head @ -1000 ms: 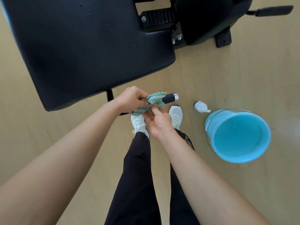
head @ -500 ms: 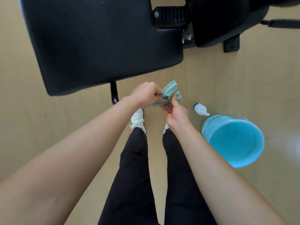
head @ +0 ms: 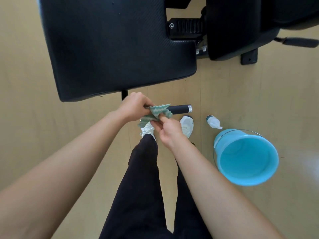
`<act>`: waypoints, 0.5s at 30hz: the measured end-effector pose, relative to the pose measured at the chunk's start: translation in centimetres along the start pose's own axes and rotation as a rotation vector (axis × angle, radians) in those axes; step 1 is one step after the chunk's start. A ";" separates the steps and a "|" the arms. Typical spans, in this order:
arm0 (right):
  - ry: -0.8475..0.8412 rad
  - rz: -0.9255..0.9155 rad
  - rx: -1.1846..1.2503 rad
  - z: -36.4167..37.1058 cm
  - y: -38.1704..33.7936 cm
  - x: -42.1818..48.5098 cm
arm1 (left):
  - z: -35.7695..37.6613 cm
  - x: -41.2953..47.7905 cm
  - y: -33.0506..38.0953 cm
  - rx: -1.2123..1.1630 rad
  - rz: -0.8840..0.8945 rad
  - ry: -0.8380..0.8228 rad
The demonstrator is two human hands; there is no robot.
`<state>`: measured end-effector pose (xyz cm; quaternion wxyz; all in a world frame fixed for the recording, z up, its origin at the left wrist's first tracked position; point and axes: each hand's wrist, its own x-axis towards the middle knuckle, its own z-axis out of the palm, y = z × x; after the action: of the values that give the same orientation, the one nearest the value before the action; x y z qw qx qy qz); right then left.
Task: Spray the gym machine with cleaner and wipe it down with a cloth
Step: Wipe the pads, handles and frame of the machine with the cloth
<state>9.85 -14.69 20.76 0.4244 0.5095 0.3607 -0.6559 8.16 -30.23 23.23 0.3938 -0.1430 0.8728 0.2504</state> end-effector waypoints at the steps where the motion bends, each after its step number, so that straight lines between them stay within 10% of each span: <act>1: -0.007 -0.001 -0.038 0.3 0.0 -0.6 | -0.6 -0.7 -0.3 -0.036 -0.010 0.004; 15: -0.009 -0.529 -0.340 6.0 -14.7 -6.2 | -8.9 -1.0 8.6 -0.691 -0.010 0.356</act>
<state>-5.16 -13.42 28.74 0.3198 0.3170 0.5833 -0.6760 -0.51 -27.89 31.85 0.1660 -0.3128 0.7910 0.4990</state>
